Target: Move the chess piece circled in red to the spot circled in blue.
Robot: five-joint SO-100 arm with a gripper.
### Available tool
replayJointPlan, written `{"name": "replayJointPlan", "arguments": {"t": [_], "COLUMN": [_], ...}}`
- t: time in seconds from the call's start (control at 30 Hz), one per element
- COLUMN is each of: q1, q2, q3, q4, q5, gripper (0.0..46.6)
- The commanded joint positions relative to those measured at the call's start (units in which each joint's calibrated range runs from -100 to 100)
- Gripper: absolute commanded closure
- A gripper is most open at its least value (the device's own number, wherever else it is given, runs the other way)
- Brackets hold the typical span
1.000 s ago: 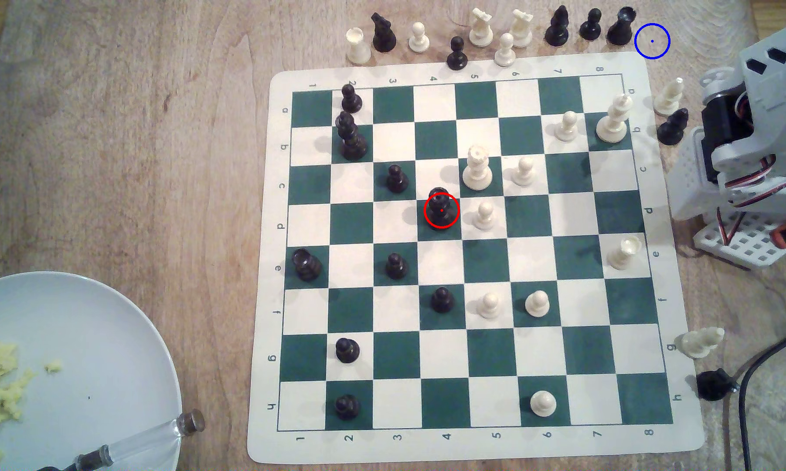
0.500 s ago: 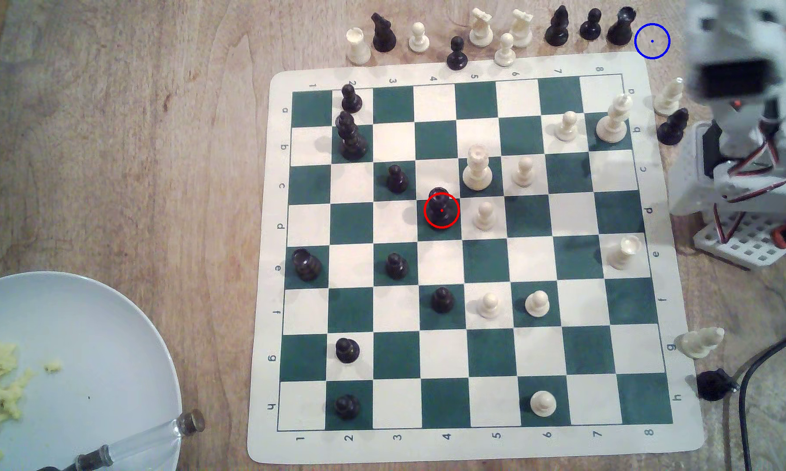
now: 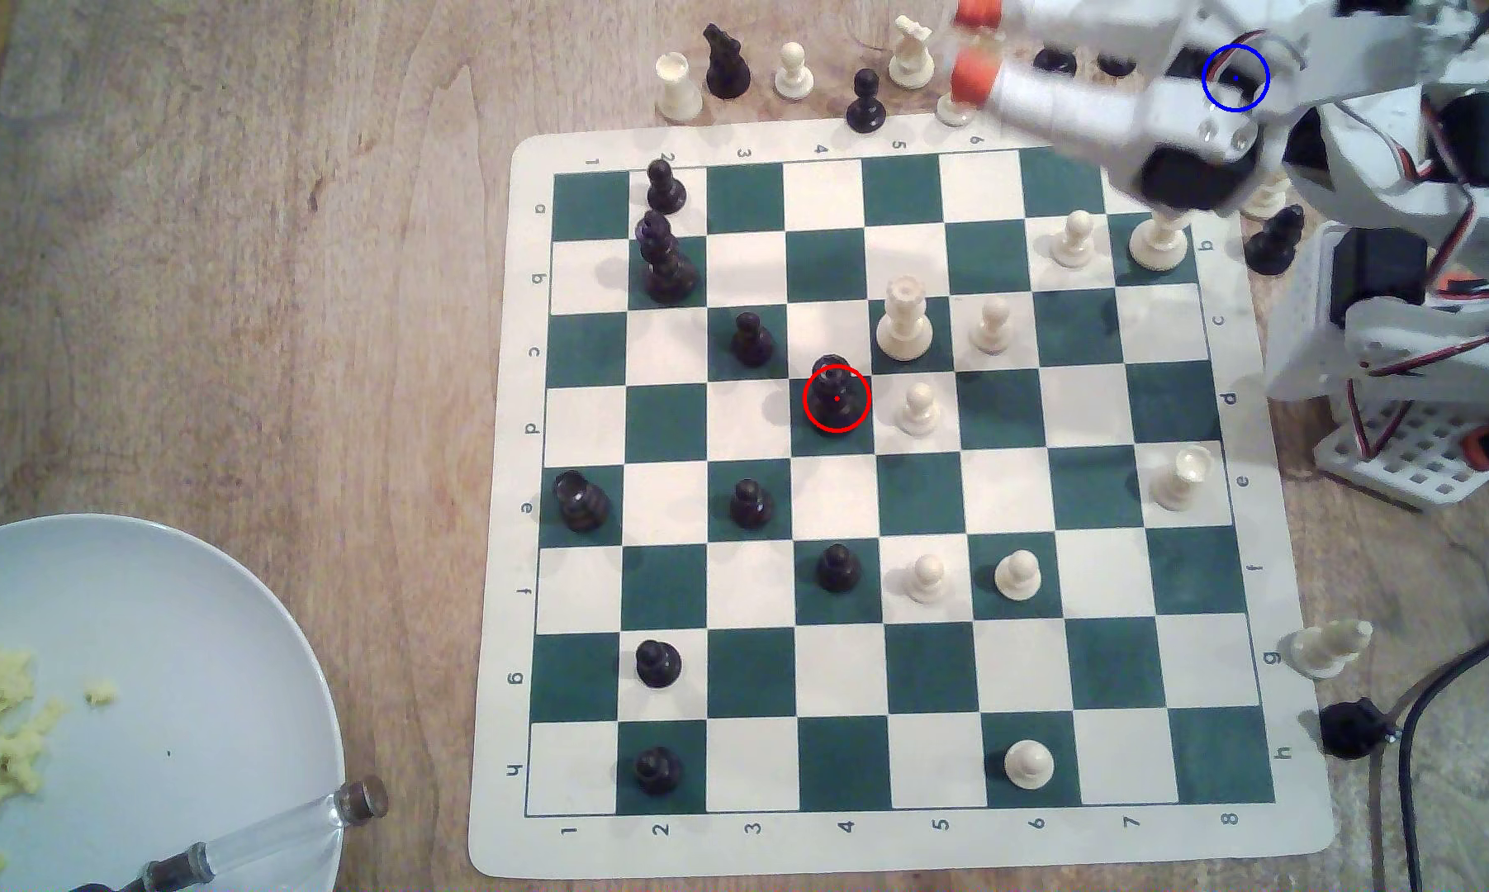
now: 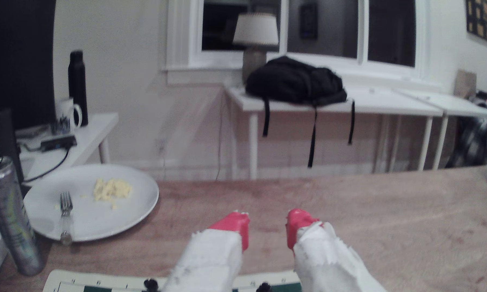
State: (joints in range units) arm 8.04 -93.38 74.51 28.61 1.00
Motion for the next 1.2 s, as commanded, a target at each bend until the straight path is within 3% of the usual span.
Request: {"name": "replayJointPlan", "arguments": {"t": [0.0, 0.23, 0.47, 0.7, 0.83, 1.17], "q1": [-3.5, -5.3, -5.7, -5.4, -5.2, -4.6], "q2": [9.8, 21.7, 40.2, 53.2, 58.2, 71.7], "q3": [-19.3, -27.4, -41.1, -53.3, -56.1, -58.5], "q4": [17.2, 27.5, 37.3, 44.4, 43.9, 40.4], "q5": [-1.3, -2.5, -4.4, -5.2, -6.0, -5.7], "gripper": [39.4, 36.8, 25.5, 25.3, 19.8, 20.6]}}
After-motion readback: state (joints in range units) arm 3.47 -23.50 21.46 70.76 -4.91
